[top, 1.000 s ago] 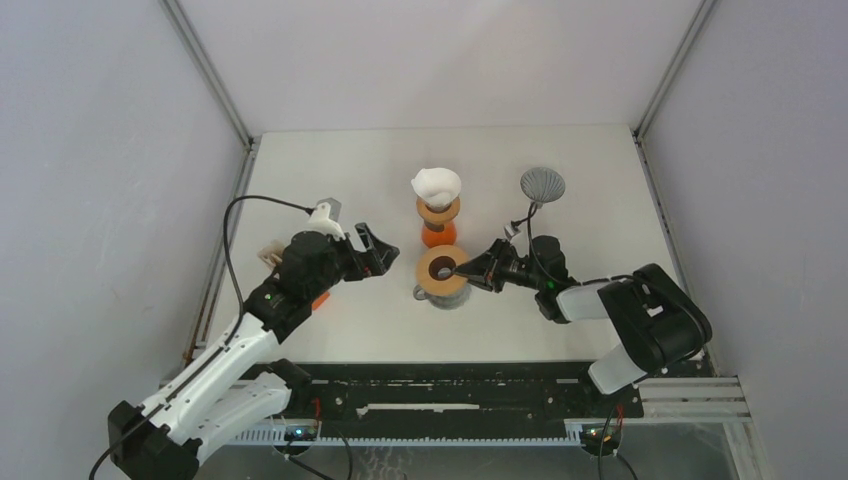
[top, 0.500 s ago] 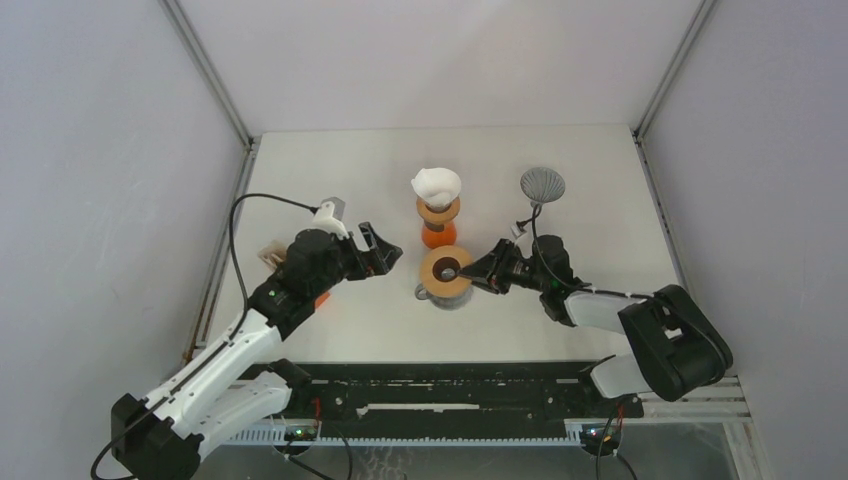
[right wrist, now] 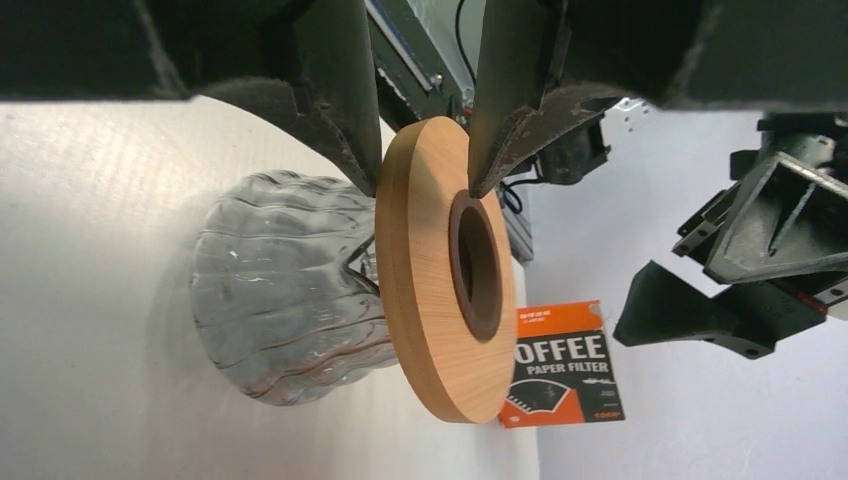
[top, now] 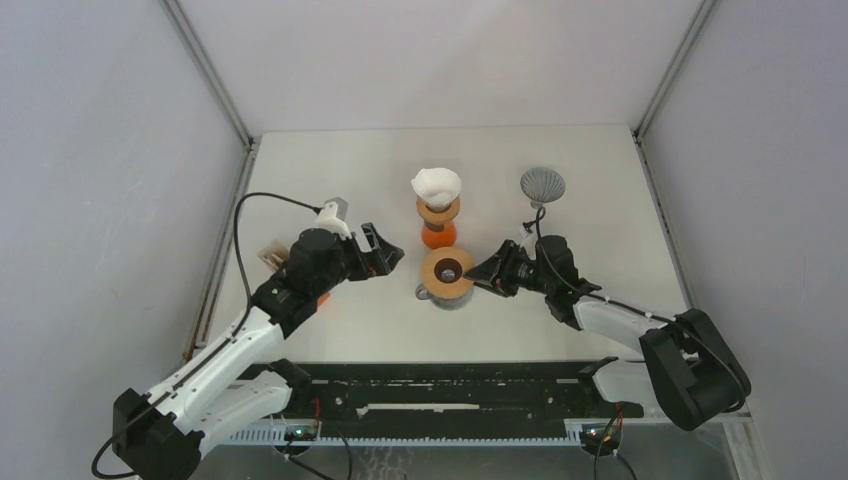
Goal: Place the coffee filter in the dripper
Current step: Place the dripper holder onto the coffee server, then pick up the coffee dripper from the center of the board, then place the coffee dripper in the dripper holder.
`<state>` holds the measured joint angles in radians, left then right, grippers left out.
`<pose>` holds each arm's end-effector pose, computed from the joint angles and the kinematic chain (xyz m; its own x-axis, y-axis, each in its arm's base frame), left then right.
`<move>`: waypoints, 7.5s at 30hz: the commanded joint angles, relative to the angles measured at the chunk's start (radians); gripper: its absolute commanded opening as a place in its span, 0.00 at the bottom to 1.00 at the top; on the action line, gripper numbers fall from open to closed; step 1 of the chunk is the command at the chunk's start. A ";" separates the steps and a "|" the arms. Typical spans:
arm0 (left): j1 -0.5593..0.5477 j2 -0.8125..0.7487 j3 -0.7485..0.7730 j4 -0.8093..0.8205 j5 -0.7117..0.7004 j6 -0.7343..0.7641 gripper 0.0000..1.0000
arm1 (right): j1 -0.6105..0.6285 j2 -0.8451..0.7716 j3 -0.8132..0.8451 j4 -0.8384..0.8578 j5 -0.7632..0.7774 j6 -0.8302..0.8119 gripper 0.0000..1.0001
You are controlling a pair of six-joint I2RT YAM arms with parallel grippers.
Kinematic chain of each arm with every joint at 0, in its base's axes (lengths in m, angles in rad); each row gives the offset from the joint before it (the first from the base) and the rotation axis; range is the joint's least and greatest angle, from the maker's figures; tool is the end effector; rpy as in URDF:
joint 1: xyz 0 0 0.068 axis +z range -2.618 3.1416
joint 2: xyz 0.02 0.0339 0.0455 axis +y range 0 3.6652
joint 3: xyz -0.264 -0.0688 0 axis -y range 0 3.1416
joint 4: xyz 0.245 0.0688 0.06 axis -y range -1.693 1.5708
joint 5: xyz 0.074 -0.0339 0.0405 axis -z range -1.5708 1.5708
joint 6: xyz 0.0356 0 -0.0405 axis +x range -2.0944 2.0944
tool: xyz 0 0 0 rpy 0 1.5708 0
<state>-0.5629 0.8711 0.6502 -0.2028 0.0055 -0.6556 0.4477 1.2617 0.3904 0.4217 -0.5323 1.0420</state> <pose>0.1708 -0.1080 0.2753 -0.6035 -0.3400 -0.7212 0.2144 0.8020 -0.5575 0.2064 0.1191 0.1707 -0.8755 0.4049 -0.2639 -0.0578 0.4545 0.8889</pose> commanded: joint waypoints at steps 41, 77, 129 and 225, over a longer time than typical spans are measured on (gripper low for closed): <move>-0.037 -0.231 0.270 -0.442 -0.230 0.314 1.00 | -0.595 0.150 0.605 -0.580 0.153 -0.488 0.77; 0.153 -0.215 0.125 -0.319 -0.208 0.437 1.00 | -0.674 0.736 0.930 -0.470 -0.047 -0.375 0.49; 0.148 -0.218 0.159 -0.263 0.097 0.055 0.98 | -0.134 0.012 0.779 -1.060 0.098 -0.634 0.00; -0.125 0.393 0.318 0.014 0.188 -0.021 0.45 | 0.103 0.246 0.766 -1.029 0.206 -0.682 0.00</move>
<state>-0.6769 1.2510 0.8848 -0.2111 0.1658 -0.6895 0.5446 1.4895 1.1778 -0.6228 -0.3504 0.3977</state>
